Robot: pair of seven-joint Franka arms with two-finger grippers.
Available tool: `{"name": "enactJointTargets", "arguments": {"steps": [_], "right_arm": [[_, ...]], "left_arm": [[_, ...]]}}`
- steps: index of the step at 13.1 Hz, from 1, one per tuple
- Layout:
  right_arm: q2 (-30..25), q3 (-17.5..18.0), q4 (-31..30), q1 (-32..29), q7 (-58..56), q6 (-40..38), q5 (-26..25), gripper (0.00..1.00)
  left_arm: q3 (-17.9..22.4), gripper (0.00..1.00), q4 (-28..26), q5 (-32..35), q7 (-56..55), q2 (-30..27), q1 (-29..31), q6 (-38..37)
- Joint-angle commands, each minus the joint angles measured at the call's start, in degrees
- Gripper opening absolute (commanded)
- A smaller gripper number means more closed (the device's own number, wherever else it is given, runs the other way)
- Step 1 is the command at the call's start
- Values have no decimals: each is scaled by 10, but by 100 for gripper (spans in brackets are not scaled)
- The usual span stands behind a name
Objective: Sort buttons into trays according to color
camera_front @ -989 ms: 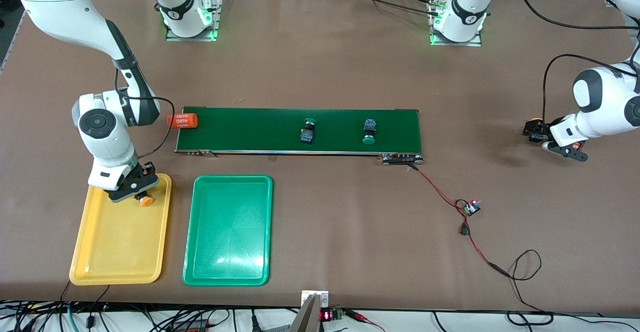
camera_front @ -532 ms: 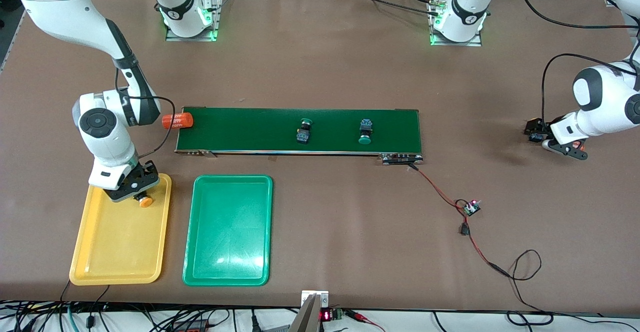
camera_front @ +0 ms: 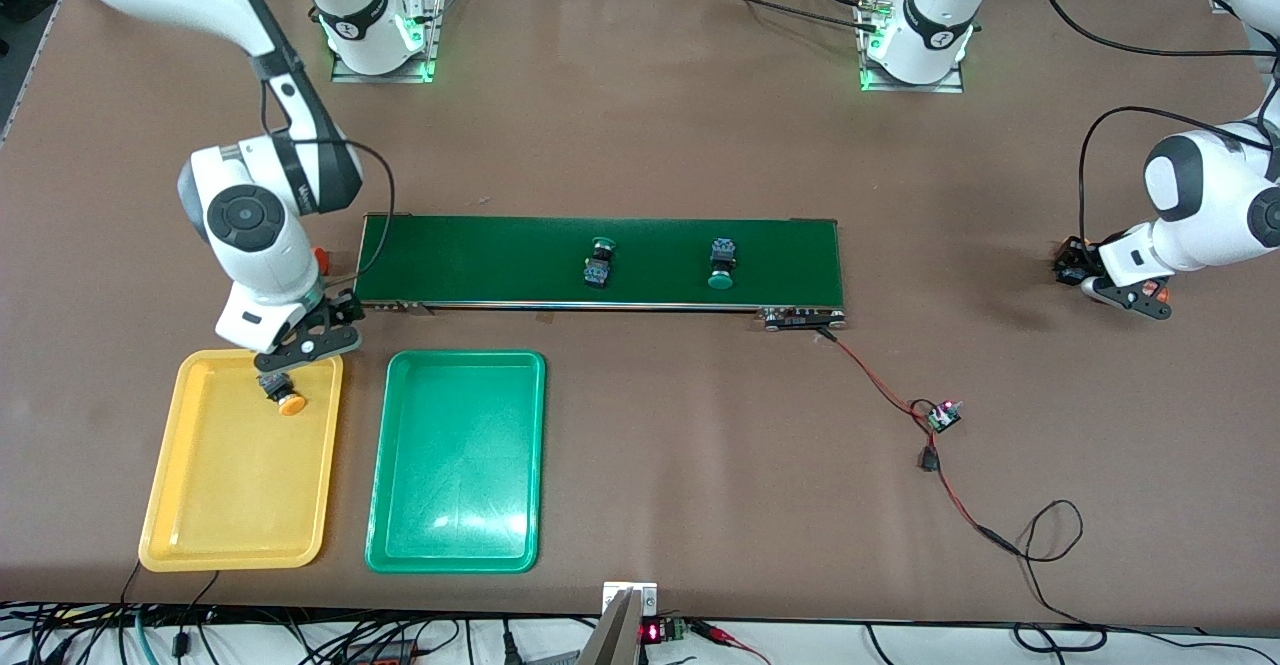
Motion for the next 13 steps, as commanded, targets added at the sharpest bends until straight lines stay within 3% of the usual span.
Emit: {"name": "enactJointTargets", "arguments": {"steps": [1, 4, 8, 13], "right_arm": [[-32, 11, -11, 22, 36, -44, 74, 100], [-44, 11, -5, 73, 124, -74, 111, 100], [-42, 11, 10, 138, 224, -81, 212, 100], [-33, 10, 15, 153, 276, -89, 226, 100]], "left_arm": [[-2, 0, -3, 12, 8, -29, -3, -2], [-3, 0, -2, 12, 5, -48, -16, -4], [-7, 0, 7, 7, -54, -114, -93, -96], [-9, 0, 7, -19, -161, -144, -188, -139]]}}
